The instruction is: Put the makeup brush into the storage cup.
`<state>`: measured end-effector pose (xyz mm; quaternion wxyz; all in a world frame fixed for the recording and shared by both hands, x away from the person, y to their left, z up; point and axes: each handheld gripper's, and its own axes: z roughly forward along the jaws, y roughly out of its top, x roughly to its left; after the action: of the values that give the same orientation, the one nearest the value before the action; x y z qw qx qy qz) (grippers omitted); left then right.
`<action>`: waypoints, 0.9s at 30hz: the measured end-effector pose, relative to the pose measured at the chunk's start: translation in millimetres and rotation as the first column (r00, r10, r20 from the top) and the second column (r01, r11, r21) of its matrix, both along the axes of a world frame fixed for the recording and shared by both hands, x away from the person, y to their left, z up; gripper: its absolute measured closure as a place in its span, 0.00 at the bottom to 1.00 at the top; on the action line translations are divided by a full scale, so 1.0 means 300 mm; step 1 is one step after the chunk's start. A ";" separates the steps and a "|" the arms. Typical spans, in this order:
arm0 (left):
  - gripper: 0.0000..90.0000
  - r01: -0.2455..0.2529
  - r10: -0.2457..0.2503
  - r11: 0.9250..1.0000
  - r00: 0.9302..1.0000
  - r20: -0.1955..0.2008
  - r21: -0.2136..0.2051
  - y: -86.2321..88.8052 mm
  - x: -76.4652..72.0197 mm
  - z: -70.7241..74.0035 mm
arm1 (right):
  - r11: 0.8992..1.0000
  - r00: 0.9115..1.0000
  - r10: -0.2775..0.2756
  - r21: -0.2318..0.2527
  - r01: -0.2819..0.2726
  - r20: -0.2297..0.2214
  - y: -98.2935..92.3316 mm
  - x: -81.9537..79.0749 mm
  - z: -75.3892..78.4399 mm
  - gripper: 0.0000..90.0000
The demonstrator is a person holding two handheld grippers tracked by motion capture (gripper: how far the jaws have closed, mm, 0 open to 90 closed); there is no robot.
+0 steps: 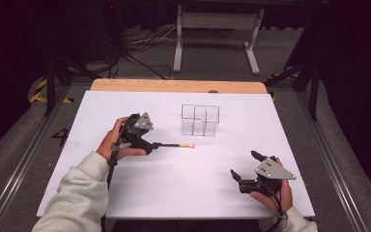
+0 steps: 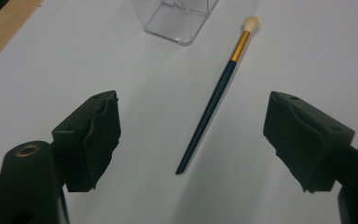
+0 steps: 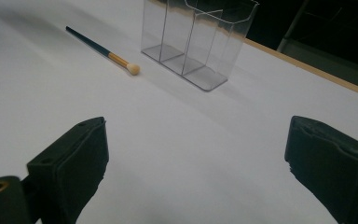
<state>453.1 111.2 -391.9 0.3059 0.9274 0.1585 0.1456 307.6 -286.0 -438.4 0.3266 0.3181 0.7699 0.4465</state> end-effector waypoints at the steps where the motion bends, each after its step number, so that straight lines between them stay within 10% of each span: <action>1: 0.23 0.012 -0.012 0.999 1.000 -0.004 0.029 -0.019 0.010 0.003 | 1.000 1.000 0.001 -0.003 -0.001 -0.001 0.000 0.000 -0.001 0.07; 11: 0.31 0.138 -0.121 0.960 0.989 -0.084 0.245 -0.180 0.085 -0.038 | 1.000 1.000 0.003 -0.018 -0.003 -0.003 -0.001 0.001 -0.003 0.07; 21: 0.63 0.231 -0.182 0.905 0.969 -0.168 0.356 -0.273 0.113 -0.099 | 1.000 1.000 0.006 -0.029 -0.006 -0.012 0.002 0.000 -0.006 0.07; 27: 0.85 0.281 -0.197 0.891 0.947 -0.253 0.357 -0.298 0.125 -0.099 | 0.999 1.000 0.006 -0.033 -0.006 -0.016 0.003 0.000 -0.007 0.07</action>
<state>490.4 21.7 -421.6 0.1131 0.9920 0.0418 0.0364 307.7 -285.1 -440.6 0.3243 0.3140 0.7808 0.4320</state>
